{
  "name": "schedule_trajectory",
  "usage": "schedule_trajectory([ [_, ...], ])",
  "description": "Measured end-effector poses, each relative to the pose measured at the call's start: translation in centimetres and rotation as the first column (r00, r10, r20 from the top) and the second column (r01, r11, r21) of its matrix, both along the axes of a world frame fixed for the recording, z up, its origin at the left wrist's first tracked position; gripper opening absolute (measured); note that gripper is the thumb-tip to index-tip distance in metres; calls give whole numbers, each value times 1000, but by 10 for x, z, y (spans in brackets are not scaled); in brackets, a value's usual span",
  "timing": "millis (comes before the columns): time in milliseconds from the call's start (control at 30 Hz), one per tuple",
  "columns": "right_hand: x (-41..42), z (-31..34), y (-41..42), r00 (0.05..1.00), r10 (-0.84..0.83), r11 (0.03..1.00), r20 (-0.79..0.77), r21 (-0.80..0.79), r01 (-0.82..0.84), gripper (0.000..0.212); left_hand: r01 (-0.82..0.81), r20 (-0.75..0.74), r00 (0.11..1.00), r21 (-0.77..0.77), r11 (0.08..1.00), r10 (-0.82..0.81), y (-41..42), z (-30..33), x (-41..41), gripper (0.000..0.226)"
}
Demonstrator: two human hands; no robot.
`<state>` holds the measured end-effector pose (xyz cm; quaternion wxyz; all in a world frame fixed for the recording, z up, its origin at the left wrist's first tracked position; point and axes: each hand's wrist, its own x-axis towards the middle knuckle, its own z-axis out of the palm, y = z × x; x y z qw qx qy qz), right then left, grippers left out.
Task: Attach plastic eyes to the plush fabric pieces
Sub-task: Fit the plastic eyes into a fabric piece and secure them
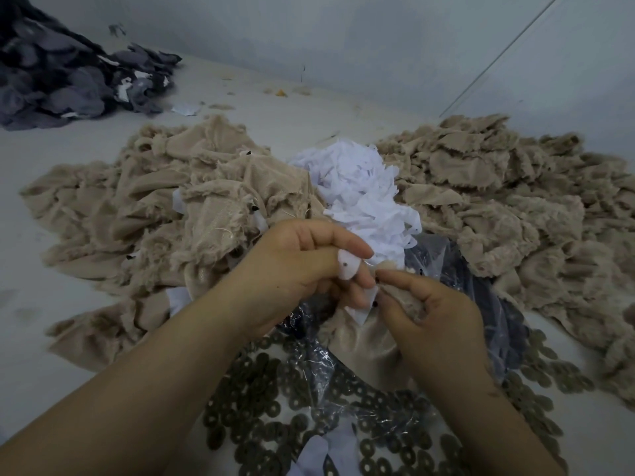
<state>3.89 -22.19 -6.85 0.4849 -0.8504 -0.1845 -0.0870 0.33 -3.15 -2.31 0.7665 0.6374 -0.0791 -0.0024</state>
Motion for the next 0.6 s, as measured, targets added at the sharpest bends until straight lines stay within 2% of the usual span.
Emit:
schedule_trajectory([
  [100,1,-1,0,1000,-3,1000,-22,8,3,27,75,-10,997,73,995,-75,-2,-1,-1,31],
  [167,1,-1,-1,1000,-6,1000,-25,4,6,26,52,-2,999,131,990,-52,-2,-3,-1,26],
  [333,2,0,-1,998,-33,999,-52,-25,32,25,-196,-69,978,13,980,197,-2,-3,0,9],
  [400,3,-1,-1,997,-38,999,-61,-20,37,26,-296,-58,952,73,952,300,-3,-4,1,16],
  [500,4,-2,-1,996,-35,999,-78,-3,35,24,-408,66,913,217,887,403,-8,-5,2,17],
  [600,4,-2,0,991,-23,999,-131,20,26,25,-399,73,917,156,903,393,-17,0,4,15],
])
